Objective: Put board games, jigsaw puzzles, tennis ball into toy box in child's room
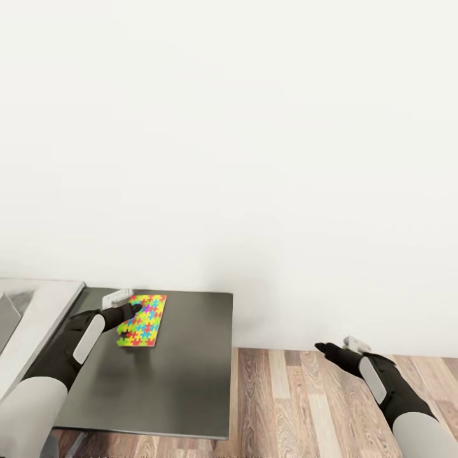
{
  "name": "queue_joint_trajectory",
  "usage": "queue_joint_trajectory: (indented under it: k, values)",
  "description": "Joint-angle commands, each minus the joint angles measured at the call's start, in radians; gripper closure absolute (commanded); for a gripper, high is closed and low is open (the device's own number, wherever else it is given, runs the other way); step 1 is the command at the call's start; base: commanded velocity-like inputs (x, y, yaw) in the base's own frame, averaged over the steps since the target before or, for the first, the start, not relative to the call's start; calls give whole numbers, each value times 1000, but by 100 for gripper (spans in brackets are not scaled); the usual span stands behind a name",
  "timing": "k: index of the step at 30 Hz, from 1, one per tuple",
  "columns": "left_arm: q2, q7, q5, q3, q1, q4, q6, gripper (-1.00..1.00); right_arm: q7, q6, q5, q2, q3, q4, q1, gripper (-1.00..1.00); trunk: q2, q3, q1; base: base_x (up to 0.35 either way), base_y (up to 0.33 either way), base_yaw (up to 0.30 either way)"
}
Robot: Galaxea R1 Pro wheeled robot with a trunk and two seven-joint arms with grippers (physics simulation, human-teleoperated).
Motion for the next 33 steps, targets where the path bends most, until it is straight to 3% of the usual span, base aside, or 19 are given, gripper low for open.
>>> queue_joint_trajectory:
  k: [1, 11, 18, 33]
  values:
    - [0, 8, 11, 0, -1, -2, 5, -100, 9, 4, -1, -1, -8, -1, 0, -100, -2, -3, 0, 0, 0, 0]
    - [-4, 8, 12, -2, -1, -2, 6, -100, 53, 5, -1, -14, -23, -35, 8, -100, -2, -20, 0, 0, 0, 0]
    - [-7, 8, 12, -12, -1, -2, 6, -100, 174, 4, 1, -6, -23, -42, 10, -100, -2, -31, 0, 0, 0, 0]
    - [-3, 9, 6, -18, -1, -42, 5, -100, 197, 2, 1, -4, -23, -45, 11, -100, -2, -56, 0, 0, 0, 0]
